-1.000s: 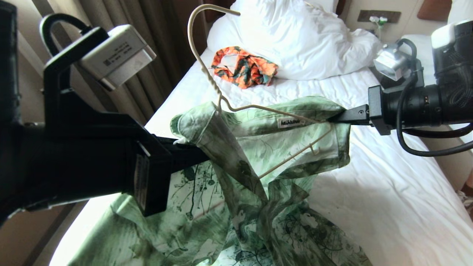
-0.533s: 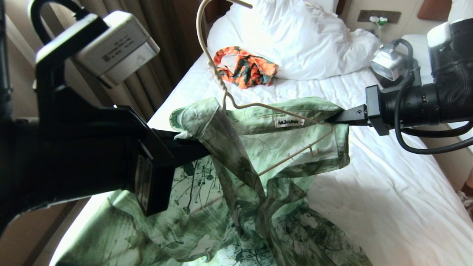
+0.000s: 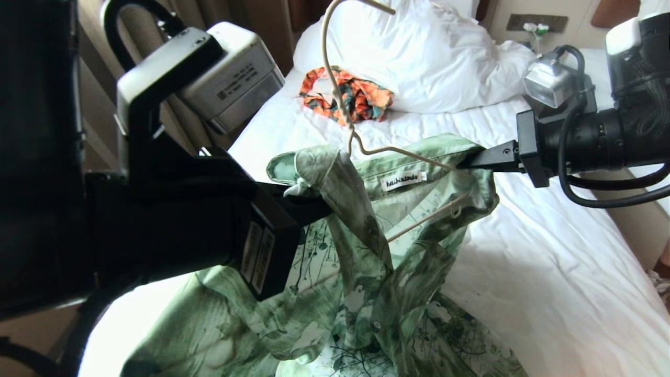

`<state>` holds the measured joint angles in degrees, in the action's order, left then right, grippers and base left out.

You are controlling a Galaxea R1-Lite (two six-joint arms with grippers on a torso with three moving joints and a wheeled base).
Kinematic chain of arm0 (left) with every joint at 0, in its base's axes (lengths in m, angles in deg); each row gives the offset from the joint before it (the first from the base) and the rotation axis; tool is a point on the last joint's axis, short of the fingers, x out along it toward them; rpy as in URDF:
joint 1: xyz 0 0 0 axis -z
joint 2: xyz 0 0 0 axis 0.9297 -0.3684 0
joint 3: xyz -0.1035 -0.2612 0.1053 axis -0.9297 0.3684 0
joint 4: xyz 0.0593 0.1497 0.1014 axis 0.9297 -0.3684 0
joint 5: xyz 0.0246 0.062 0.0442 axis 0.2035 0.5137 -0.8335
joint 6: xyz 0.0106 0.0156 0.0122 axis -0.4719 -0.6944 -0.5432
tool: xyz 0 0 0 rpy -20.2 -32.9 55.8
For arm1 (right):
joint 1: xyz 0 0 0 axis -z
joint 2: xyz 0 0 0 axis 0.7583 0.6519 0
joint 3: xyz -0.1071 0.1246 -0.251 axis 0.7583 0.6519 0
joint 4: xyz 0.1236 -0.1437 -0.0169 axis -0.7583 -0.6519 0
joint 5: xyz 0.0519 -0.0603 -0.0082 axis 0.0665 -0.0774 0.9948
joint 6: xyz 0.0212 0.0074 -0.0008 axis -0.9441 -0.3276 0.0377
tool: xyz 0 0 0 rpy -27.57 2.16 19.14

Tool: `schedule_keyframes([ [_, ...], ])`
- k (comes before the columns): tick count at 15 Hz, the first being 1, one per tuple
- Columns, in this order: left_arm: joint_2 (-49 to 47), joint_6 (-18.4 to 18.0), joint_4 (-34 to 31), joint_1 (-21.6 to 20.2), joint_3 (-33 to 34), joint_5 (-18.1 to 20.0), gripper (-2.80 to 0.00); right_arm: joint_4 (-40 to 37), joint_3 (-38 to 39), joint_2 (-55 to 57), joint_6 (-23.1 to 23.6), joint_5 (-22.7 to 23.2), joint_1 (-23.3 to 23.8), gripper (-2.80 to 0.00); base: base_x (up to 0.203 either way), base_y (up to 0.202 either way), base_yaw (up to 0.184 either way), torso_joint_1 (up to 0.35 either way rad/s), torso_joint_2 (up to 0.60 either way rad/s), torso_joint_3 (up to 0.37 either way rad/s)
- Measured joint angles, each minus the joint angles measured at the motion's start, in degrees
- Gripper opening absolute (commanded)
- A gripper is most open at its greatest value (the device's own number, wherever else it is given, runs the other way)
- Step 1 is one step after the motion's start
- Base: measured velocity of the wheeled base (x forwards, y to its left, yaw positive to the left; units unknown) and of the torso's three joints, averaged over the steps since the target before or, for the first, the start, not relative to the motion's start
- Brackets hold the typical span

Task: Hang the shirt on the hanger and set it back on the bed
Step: Hook the other side of the shirt onto the hanger

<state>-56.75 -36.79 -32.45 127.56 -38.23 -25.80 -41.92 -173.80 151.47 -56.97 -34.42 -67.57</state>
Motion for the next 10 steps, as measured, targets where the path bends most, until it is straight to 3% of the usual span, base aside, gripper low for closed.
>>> schedule_keyframes([
  [5, 0.66, 0.12, -0.07, -0.02, 1.42, -0.03, -2.8, -0.02, -1.85, 2.38, 0.31, -0.14, 4.14, -2.8, 0.0, 0.0, 0.0, 0.0, 0.0, 0.0],
  [10, 2.86, -0.12, -0.25, -0.82, 4.13, -1.07, -2.8, -1.08, -2.03, 3.32, 0.36, -0.14, 5.05, -2.8, 0.0, 0.0, 0.0, 0.0, 0.0, 0.0],
])
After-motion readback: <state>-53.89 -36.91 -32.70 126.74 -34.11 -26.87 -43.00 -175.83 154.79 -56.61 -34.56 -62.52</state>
